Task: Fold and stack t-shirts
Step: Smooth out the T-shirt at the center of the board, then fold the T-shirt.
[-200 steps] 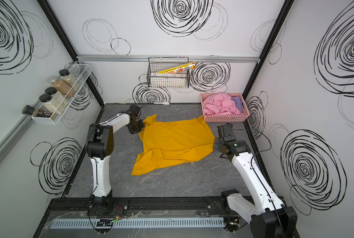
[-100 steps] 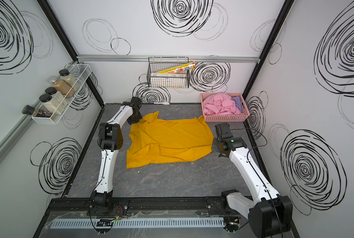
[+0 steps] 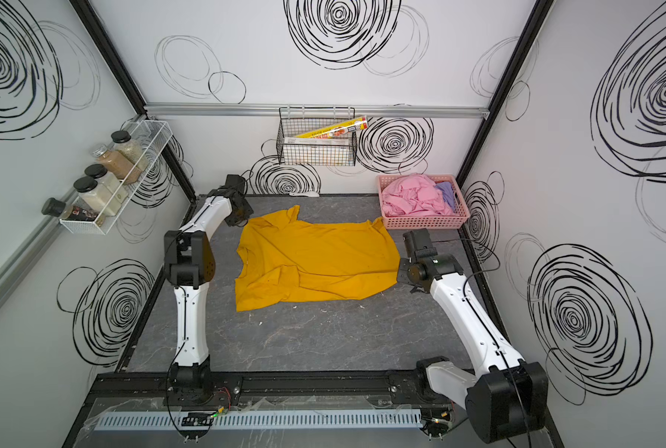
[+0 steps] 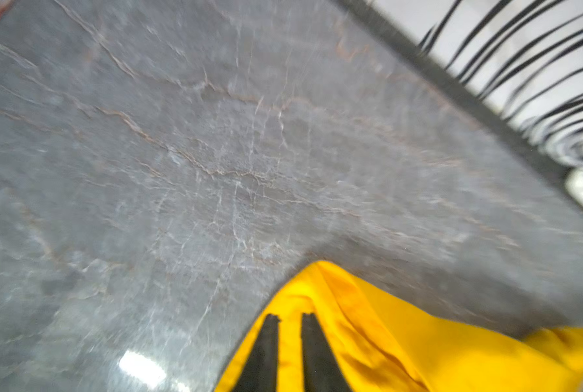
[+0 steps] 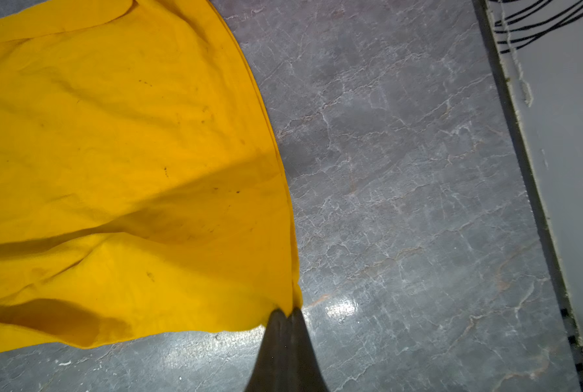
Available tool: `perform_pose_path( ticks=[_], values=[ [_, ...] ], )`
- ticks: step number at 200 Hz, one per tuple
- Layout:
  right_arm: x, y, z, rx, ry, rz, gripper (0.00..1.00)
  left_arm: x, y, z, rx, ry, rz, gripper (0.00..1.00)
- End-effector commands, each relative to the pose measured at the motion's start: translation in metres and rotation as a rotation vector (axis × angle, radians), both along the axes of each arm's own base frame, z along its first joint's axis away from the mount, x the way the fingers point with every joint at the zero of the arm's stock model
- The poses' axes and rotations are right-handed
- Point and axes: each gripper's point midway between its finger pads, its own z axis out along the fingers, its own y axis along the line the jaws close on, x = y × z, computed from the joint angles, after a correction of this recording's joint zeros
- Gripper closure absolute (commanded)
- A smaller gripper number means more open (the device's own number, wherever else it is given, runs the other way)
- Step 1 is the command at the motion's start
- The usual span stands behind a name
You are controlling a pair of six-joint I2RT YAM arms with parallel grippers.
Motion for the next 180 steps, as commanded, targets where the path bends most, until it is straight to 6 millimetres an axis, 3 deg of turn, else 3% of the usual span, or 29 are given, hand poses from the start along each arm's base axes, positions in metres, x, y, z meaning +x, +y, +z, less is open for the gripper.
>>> perform_pose_path(
  ticks=[1,7,16,46,67,90,121,156,180],
  values=[
    [0.003,0.002,0.006,0.018,-0.027,0.009,1.0,0.004,-0.04,0.151,-0.013,-0.419,-0.126,0.55],
    [0.003,0.003,0.006,0.021,-0.033,0.008,1.0,-0.008,-0.055,0.157,-0.024,-0.409,-0.168,0.51],
    [0.004,0.003,0.007,0.029,-0.046,0.004,1.0,-0.027,-0.082,0.148,-0.05,-0.338,-0.239,0.49],
    [0.009,0.009,0.006,0.069,-0.077,0.007,1.0,-0.114,-0.153,0.059,-0.079,-0.005,-0.417,0.47],
    [0.01,0.013,0.004,0.085,-0.072,0.015,1.0,-0.176,-0.174,0.014,0.025,0.146,-0.503,0.47],
    [0.01,0.014,0.002,0.09,-0.069,0.02,1.0,-0.224,-0.18,-0.009,0.153,0.235,-0.561,0.47],
    [0.009,0.015,0.0,0.102,-0.079,0.021,1.0,-0.252,-0.164,-0.023,0.325,0.309,-0.567,0.47],
    [0.005,0.016,-0.005,0.112,-0.073,0.019,1.0,-0.252,-0.147,-0.026,0.463,0.329,-0.548,0.47],
    [0.003,0.015,-0.005,0.111,-0.077,0.015,1.0,-0.248,-0.145,-0.034,0.486,0.351,-0.555,0.47]
  ],
)
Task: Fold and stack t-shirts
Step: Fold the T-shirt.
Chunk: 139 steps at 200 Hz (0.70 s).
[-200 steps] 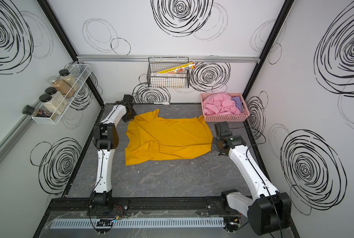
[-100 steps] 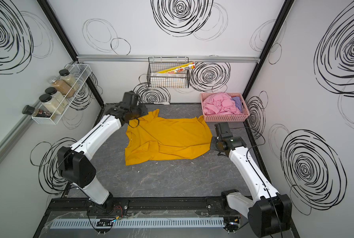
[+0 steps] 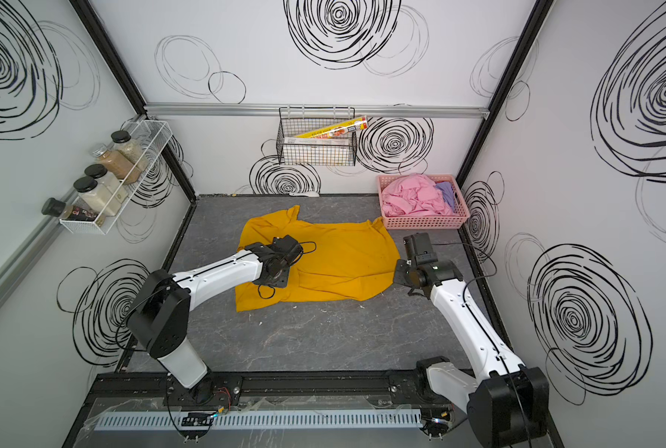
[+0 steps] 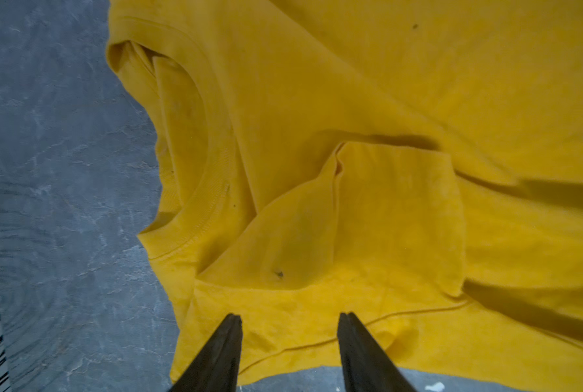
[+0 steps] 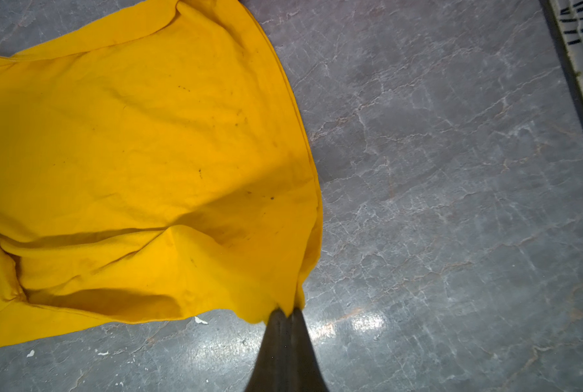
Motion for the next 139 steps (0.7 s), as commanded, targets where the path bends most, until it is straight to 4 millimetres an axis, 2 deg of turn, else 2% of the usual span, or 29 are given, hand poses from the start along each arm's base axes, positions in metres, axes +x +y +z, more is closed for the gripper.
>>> perform_pose_path(
  ticks=[1,19,50,139],
  values=[
    [0.0,-0.001,0.003,0.013,-0.028,-0.013,1.0,0.003,0.014,-0.002,0.1,-0.004,-0.007,0.47],
    [-0.001,-0.002,0.004,0.01,-0.035,-0.018,1.0,0.005,0.006,-0.013,0.076,0.019,-0.017,0.47],
    [-0.002,-0.005,0.007,0.002,-0.045,-0.022,1.0,0.01,-0.01,-0.016,0.038,0.023,-0.039,0.48],
    [-0.004,-0.006,0.008,-0.002,-0.048,-0.031,1.0,0.012,0.0,-0.046,0.148,0.077,-0.047,0.53]
  ],
)
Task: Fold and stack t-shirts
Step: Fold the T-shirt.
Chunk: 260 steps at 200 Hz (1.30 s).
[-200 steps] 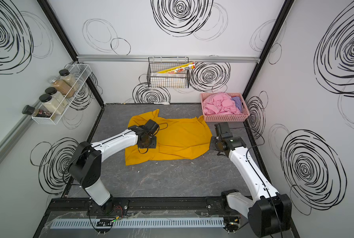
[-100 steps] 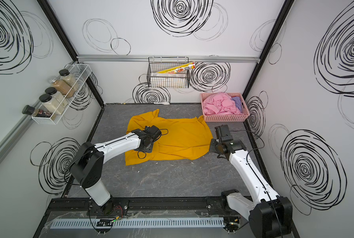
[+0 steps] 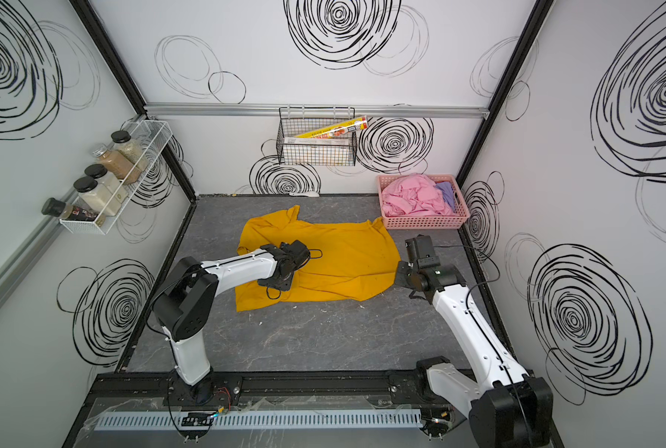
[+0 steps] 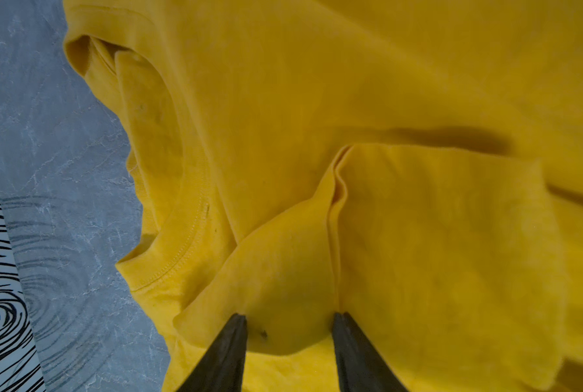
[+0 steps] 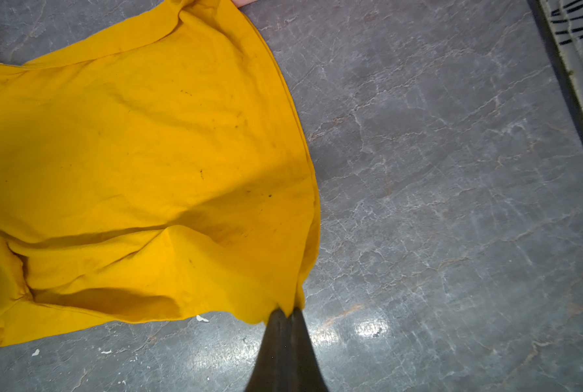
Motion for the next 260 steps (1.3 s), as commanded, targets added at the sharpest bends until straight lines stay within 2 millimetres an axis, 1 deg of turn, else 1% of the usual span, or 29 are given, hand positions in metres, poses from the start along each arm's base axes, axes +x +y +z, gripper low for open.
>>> perform_pose_path(
  ticks=[1,23,31,39,45,53,63,80,94,110,120,134,158,179,198,206,219,233,248,260],
  values=[
    [0.0,-0.004,0.002,-0.007,-0.02,-0.02,1.0,0.005,0.002,0.0,0.037,-0.012,-0.009,0.53],
    [0.0,-0.005,0.002,-0.008,-0.022,-0.022,1.0,0.006,0.004,-0.002,0.052,-0.014,-0.004,0.55],
    [0.0,-0.005,0.002,-0.007,-0.023,-0.021,1.0,0.006,0.004,-0.001,0.055,-0.018,-0.003,0.59],
    [0.0,-0.005,0.002,-0.007,-0.024,-0.021,1.0,0.007,0.005,0.0,0.059,-0.022,0.002,0.68],
    [0.0,-0.004,0.001,-0.007,-0.021,-0.021,1.0,0.007,0.006,0.002,0.061,-0.028,0.005,0.78],
    [0.0,-0.004,0.001,-0.007,-0.021,-0.021,1.0,0.008,0.006,0.005,0.059,-0.034,0.009,0.89],
    [0.0,-0.004,0.001,-0.007,-0.02,-0.02,1.0,0.008,0.006,0.01,0.054,-0.045,0.011,1.0],
    [0.001,-0.004,0.001,-0.007,-0.021,-0.019,1.0,0.009,0.005,0.018,0.046,-0.059,0.013,1.0],
    [0.001,-0.004,0.0,-0.006,-0.019,-0.018,1.0,0.008,0.005,0.029,0.029,-0.073,0.015,1.0],
    [0.001,-0.004,0.0,-0.008,-0.017,-0.017,1.0,0.003,-0.001,0.047,-0.024,-0.096,0.008,1.0],
    [0.001,-0.004,0.0,-0.009,-0.018,-0.017,1.0,-0.003,-0.007,0.056,-0.076,-0.099,-0.001,1.0],
    [0.002,-0.004,-0.001,-0.008,-0.015,-0.017,1.0,-0.017,-0.016,0.066,-0.159,-0.088,-0.008,1.0],
    [0.002,-0.004,0.002,-0.009,-0.018,-0.02,1.0,-0.051,-0.031,0.079,-0.275,-0.062,-0.027,1.0],
    [-0.001,-0.005,0.006,-0.005,-0.023,-0.027,1.0,-0.089,-0.041,0.085,-0.342,-0.029,-0.042,1.0],
    [-0.004,-0.007,0.011,-0.005,-0.023,-0.037,1.0,-0.125,-0.047,0.09,-0.399,-0.008,-0.035,1.0],
    [-0.005,-0.007,0.015,0.013,-0.029,-0.067,1.0,-0.141,-0.048,0.093,-0.42,-0.006,-0.038,1.0],
    [-0.007,-0.008,0.023,0.026,-0.045,-0.086,1.0,-0.163,-0.041,0.101,-0.443,-0.029,0.003,1.0],
    [-0.009,-0.011,0.031,0.031,-0.06,-0.109,1.0,-0.182,-0.031,0.112,-0.493,-0.085,0.058,1.0],
    [-0.011,-0.017,0.038,0.017,-0.072,-0.136,1.0,-0.195,-0.017,0.123,-0.571,-0.142,0.119,1.0],
    [-0.013,-0.02,0.043,0.008,-0.083,-0.151,1.0,-0.2,-0.004,0.131,-0.623,-0.188,0.17,1.0]
  ],
)
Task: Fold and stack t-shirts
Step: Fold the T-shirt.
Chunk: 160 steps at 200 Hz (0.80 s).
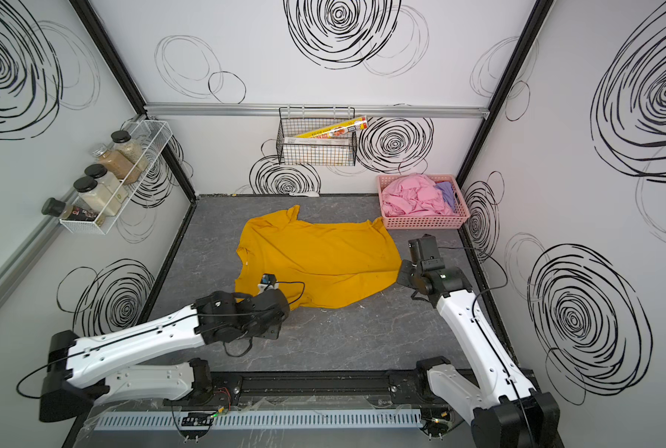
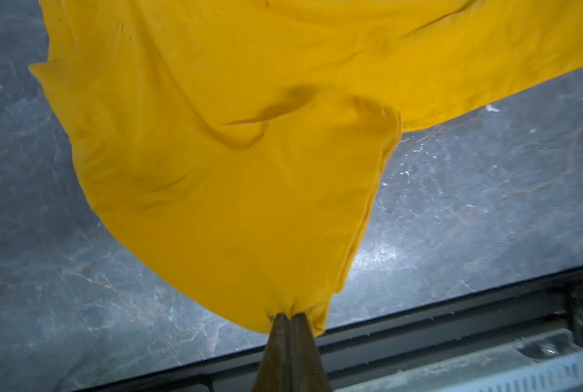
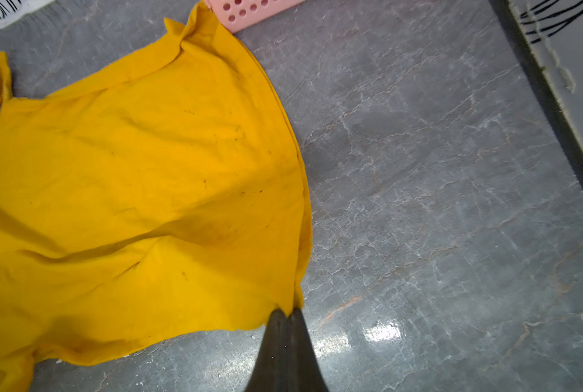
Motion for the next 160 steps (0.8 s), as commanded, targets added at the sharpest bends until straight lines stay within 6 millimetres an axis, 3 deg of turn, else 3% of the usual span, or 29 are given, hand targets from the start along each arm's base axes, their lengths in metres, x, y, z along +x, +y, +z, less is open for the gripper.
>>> perform_pose_path(
  ticks=[1,34,68,109,160],
  values=[
    [-0.006,-0.013,0.017,-0.02,-0.025,-0.071,1.0,-0.012,0.04,0.008,-0.071,-0.025,0.231,1.0],
    [-0.005,-0.015,0.014,-0.03,-0.013,-0.082,1.0,-0.008,0.061,0.023,-0.111,-0.096,0.298,1.0],
    [-0.003,-0.016,0.013,-0.034,-0.015,-0.09,1.0,0.005,0.057,0.035,-0.068,-0.158,0.285,1.0],
    [0.009,-0.015,0.01,-0.05,-0.014,-0.094,1.0,0.06,0.054,0.051,-0.039,-0.199,0.311,1.0],
    [0.023,-0.012,-0.007,-0.059,0.045,-0.096,1.0,0.118,0.083,0.062,0.018,-0.254,0.404,1.0]
  ],
)
